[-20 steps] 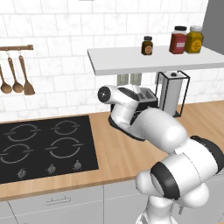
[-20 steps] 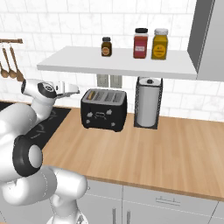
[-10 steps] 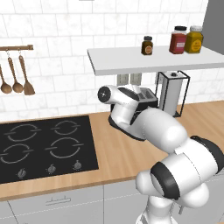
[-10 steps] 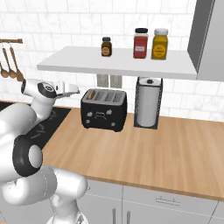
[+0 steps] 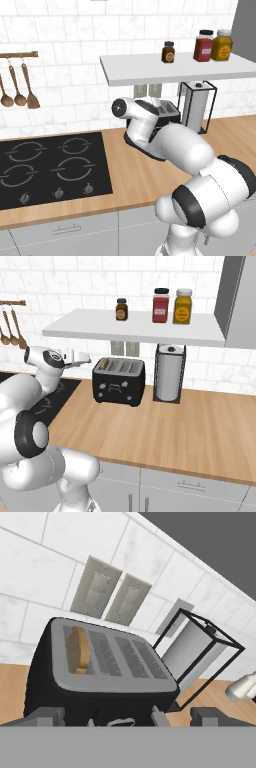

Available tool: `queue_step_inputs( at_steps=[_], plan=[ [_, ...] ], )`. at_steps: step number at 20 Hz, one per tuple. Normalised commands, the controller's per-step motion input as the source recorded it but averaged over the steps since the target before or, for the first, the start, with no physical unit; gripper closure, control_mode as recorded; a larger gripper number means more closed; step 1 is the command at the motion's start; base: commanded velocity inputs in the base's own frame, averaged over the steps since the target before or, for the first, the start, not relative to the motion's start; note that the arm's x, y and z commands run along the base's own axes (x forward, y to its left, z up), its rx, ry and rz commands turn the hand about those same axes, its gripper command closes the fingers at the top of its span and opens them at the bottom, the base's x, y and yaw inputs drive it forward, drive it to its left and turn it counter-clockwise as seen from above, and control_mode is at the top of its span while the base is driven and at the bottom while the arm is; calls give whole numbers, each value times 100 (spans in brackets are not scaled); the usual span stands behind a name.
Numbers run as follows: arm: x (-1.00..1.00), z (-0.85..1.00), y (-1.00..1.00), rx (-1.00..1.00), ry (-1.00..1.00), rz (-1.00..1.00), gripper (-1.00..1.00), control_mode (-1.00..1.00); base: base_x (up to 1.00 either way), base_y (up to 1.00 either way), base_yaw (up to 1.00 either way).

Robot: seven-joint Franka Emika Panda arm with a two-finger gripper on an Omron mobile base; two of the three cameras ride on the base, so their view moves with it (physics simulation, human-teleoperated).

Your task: Start the toaster. Once the lever pops up, take the bread to the plate on the dining counter.

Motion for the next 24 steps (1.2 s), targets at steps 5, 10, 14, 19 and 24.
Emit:
queue_step_inputs(
  at_steps=[5,10,14,19,24],
  plan=[
    [-6,-1,-8,0,0,0,-100,-100,0,0,0],
    [-8,-6,-28,2,0,0,-100,-100,0,0,0],
    [0,-12,-21,14,0,0,-100,-100,0,0,0],
    [1,-19,-18,23,6,0,-100,-100,0,0,0],
    [3,0,-8,19,0,0,-100,-100,0,0,0]
  ],
)
